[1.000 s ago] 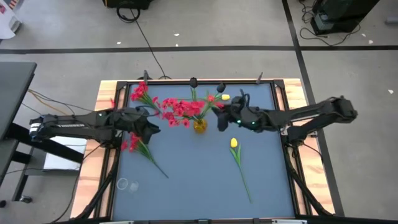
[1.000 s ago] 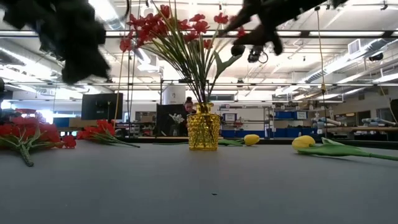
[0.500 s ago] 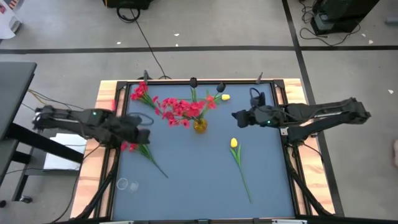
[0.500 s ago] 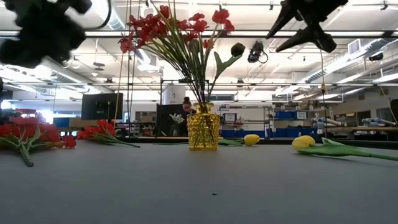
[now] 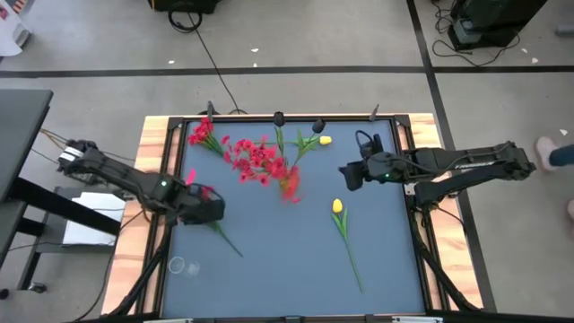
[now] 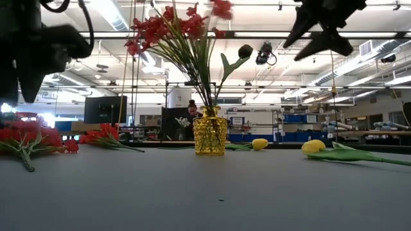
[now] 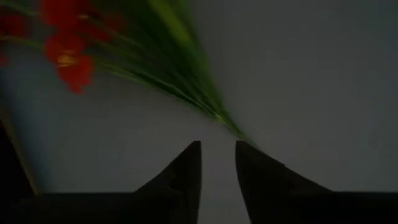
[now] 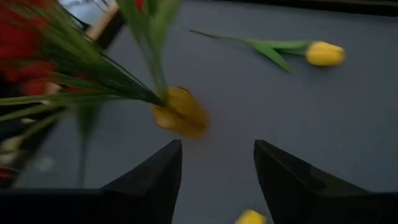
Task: Sort flowers into vase by color
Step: Put the bottom red flowers into the transparent vase
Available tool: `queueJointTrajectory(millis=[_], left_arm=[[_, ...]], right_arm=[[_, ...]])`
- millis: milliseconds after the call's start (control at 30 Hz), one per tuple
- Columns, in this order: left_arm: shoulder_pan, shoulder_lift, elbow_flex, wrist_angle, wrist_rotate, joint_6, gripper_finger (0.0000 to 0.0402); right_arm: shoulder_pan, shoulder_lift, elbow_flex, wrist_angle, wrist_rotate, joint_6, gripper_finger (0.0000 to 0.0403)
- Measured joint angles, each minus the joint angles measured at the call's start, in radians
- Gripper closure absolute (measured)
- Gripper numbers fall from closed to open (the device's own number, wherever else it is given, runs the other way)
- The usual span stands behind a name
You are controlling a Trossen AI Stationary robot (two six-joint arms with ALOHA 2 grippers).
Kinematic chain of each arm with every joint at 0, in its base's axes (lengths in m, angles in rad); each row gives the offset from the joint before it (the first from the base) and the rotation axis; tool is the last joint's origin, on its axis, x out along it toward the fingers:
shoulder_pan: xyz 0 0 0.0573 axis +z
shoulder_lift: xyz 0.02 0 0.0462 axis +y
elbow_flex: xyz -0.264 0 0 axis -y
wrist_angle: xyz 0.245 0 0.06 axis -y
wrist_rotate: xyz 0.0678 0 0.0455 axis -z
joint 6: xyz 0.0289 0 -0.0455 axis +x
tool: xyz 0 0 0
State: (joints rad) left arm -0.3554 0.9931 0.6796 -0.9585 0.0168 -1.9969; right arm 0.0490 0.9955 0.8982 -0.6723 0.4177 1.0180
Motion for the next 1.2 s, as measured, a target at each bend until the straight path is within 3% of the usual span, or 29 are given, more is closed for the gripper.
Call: queueJointTrajectory(millis=[367, 633, 767, 933, 1100, 1200], left_arm=[[0.008, 0.220, 0.000, 0.007, -0.018, -0.232, 0.0140], [0.101, 0.350, 0.000, 0.030, -0.082, -0.194, 0.0124], [0.169, 0.395, 0.000, 0.060, -0.068, -0.112, 0.0142], [0.210, 0.450, 0.003, 0.103, -0.049, -0.008, 0.0194], [0.220, 0.465, 0.003, 0.148, -0.046, 0.032, 0.0284], [0.202, 0.412, 0.015, 0.156, 0.005, 0.084, 0.0348]], right_arm=[[-0.048, -0.005, 0.000, -0.152, 0.004, -0.049, 0.0090], [-0.113, -0.049, 0.000, -0.154, -0.001, -0.072, 0.0079], [-0.132, -0.079, 0.000, -0.155, -0.018, -0.079, 0.0088], [-0.137, -0.124, 0.000, -0.167, -0.019, -0.079, 0.0097], [-0.137, -0.168, 0.000, -0.217, 0.002, -0.079, 0.0109], [-0.137, -0.192, 0.000, -0.267, 0.004, -0.070, 0.0115]])
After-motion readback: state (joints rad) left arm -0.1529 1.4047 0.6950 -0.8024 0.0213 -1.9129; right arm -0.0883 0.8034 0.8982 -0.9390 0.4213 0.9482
